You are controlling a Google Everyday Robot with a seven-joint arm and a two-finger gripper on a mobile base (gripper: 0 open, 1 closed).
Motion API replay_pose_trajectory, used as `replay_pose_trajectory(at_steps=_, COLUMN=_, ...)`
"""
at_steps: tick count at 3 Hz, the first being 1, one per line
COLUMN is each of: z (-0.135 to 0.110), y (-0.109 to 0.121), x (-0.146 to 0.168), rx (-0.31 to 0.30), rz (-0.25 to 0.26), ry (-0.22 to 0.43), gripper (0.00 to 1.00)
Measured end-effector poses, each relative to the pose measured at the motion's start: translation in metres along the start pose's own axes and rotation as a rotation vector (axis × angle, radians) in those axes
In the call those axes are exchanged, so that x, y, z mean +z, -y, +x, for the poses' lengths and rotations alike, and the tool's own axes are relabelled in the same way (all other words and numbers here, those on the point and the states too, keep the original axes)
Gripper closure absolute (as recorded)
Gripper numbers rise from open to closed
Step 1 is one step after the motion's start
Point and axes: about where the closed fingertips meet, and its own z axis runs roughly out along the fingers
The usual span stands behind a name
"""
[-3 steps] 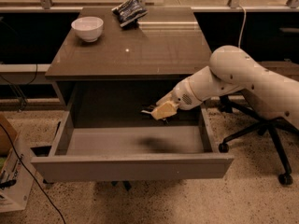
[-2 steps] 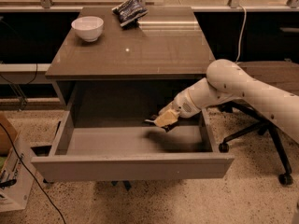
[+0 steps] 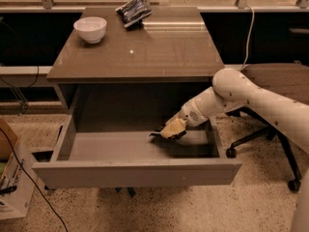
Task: Place rxbar chocolate into top drawer
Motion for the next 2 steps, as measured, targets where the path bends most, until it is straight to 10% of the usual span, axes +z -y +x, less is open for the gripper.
replay_pose_trajectory(at_steps=2, z=-0.0002, y=-0.0014, x=0.0035, rx=-0.001, rz=-0.006, ry=-0.002, gripper=0.00)
